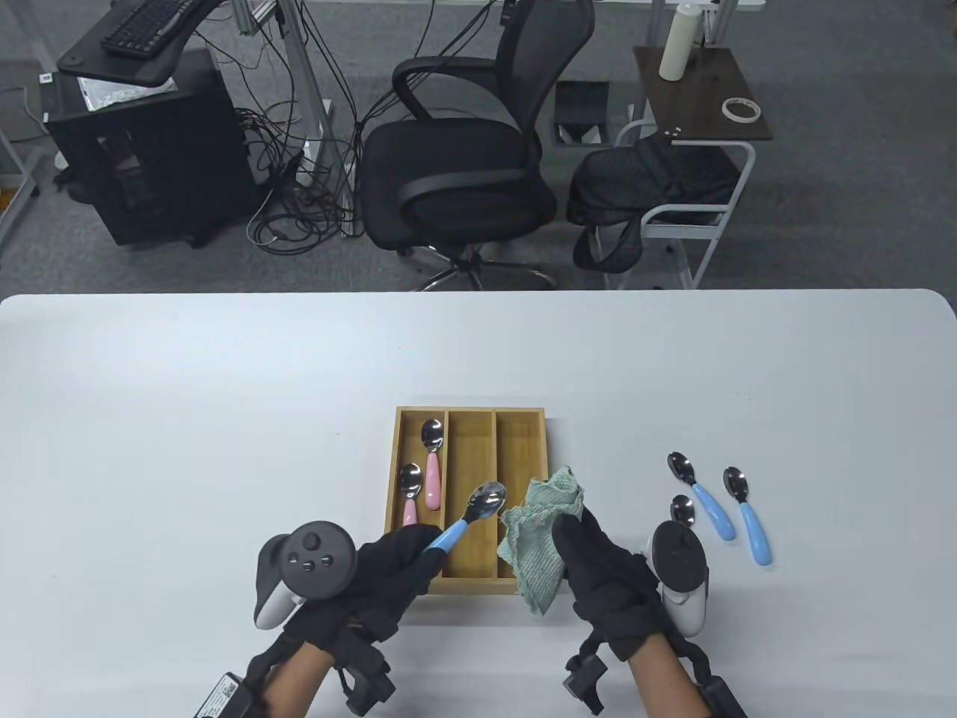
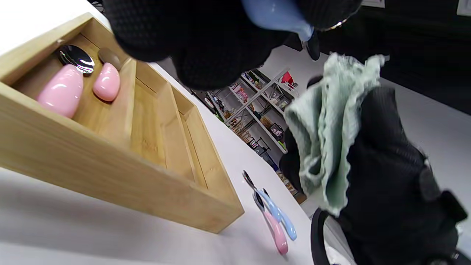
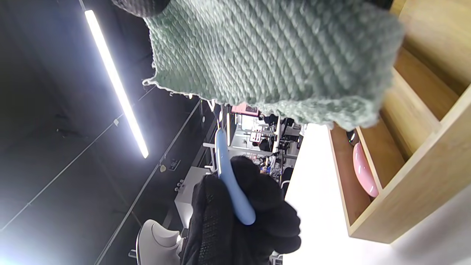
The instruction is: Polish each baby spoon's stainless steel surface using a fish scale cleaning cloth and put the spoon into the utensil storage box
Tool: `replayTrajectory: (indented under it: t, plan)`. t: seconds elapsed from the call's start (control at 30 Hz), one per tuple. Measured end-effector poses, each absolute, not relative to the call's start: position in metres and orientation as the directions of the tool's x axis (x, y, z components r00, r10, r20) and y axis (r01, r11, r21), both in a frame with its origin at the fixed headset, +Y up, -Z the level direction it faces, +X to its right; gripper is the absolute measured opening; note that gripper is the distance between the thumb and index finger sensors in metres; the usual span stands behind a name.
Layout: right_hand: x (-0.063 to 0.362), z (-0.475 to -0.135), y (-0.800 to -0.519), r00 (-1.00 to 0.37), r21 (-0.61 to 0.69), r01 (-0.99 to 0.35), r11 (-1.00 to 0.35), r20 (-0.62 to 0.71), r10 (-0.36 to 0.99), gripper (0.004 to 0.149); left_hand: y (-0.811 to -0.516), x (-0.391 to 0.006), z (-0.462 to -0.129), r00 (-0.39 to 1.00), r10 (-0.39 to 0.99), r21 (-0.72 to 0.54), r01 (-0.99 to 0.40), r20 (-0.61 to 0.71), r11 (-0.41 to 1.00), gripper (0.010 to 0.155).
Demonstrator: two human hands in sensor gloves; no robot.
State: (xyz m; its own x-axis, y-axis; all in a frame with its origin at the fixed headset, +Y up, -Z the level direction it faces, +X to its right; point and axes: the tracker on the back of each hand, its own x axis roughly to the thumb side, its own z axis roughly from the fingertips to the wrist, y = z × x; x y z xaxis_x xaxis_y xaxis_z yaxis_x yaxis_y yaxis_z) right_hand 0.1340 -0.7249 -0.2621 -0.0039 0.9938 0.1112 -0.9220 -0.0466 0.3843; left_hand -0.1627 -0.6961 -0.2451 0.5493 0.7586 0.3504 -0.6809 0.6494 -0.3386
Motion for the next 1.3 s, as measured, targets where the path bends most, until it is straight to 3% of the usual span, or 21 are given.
replayTrajectory:
  t: [0.3,0.6,0.73,0.93,1.13,1.3]
  plan:
    - [0.124,-0.262,-0.728,-0.050,0.387,-0.918,-0.088,0.105,0.993,0.062,-0.701,-0.143,-0.236,0.547,0.715,-0.359,-0.623,0.435,0.695,0.054]
    - [0.123,-0.257,-0.717,-0.158,0.196,-0.960,-0.199,0.205,0.966,0.062,-0.706,-0.121,-0.226,0.582,0.642,-0.353,-0.539,0.499,0.764,0.054]
    - [0.124,-0.255,-0.713,-0.225,0.144,-0.952,-0.270,0.267,0.937,0.054,-0.708,-0.121,-0.228,0.570,0.666,-0.369,-0.557,0.481,0.744,0.054]
    - [0.121,-0.254,-0.715,-0.234,0.186,-0.940,-0.285,0.254,0.938,0.053,-0.711,-0.126,-0.230,0.571,0.679,-0.382,-0.563,0.461,0.733,0.055]
    - [0.120,-0.259,-0.719,-0.095,0.311,-0.939,-0.146,0.174,0.980,0.054,-0.711,-0.128,-0.230,0.596,0.652,-0.358,-0.546,0.469,0.757,0.054]
    - [0.121,-0.258,-0.719,-0.156,0.256,-0.944,-0.207,0.206,0.966,0.060,-0.712,-0.125,-0.229,0.606,0.631,-0.362,-0.518,0.485,0.775,0.054]
